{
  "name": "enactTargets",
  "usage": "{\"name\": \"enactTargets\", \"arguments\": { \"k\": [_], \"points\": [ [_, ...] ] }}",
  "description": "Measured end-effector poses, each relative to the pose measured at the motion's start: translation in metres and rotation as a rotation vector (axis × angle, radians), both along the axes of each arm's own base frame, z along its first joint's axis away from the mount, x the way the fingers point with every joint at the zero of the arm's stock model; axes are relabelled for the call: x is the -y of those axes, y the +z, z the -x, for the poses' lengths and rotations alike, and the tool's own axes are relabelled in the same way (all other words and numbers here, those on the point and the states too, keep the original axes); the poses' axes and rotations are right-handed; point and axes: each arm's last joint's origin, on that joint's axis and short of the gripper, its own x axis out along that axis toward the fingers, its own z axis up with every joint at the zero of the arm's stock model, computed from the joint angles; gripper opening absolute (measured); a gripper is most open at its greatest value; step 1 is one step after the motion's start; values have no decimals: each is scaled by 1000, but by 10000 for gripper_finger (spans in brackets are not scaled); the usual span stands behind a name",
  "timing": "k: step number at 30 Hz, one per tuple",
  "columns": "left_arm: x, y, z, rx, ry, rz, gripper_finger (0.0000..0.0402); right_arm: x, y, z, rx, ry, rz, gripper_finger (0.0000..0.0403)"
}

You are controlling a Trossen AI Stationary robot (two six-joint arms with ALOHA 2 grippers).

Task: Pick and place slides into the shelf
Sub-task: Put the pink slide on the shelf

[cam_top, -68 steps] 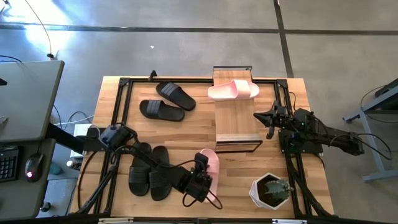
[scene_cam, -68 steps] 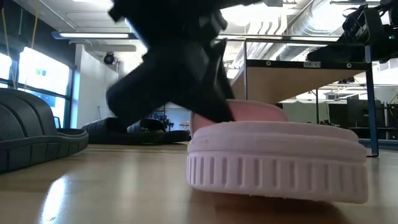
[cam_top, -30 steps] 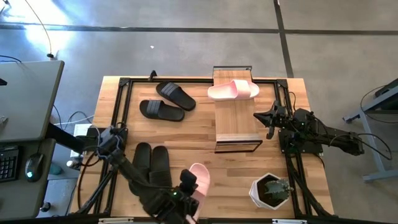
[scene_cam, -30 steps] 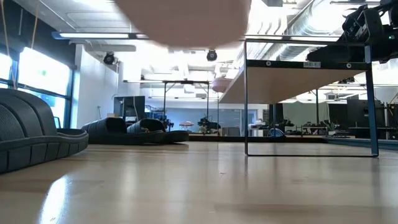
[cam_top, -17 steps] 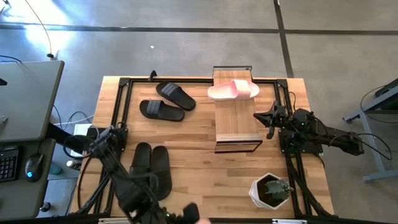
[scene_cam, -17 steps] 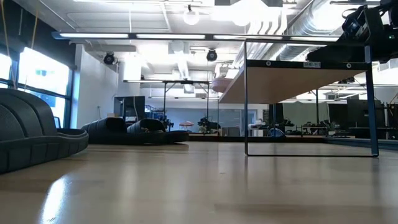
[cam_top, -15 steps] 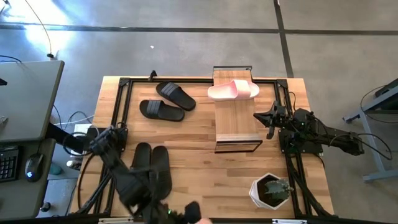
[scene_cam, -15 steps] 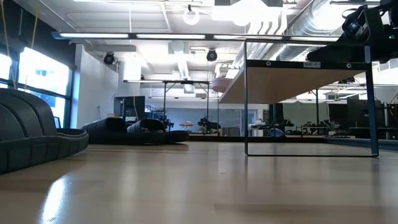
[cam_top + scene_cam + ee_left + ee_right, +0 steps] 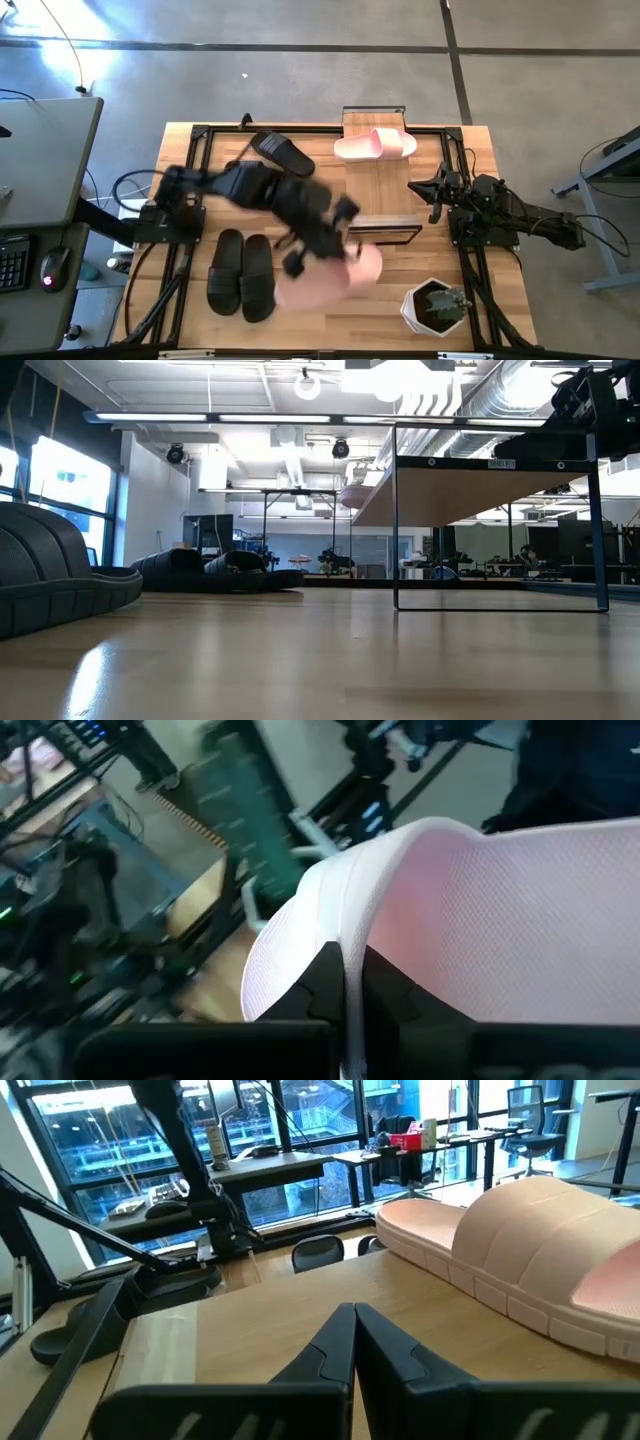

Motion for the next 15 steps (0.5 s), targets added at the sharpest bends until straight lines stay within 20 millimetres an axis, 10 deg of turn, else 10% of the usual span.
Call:
{"name": "enactTargets", "arguments": {
  "k": [15],
  "points": [
    [-159, -41, -4, -18, -88, 129, 0, -7, 50, 17, 81, 97, 248, 0]
  ]
}}
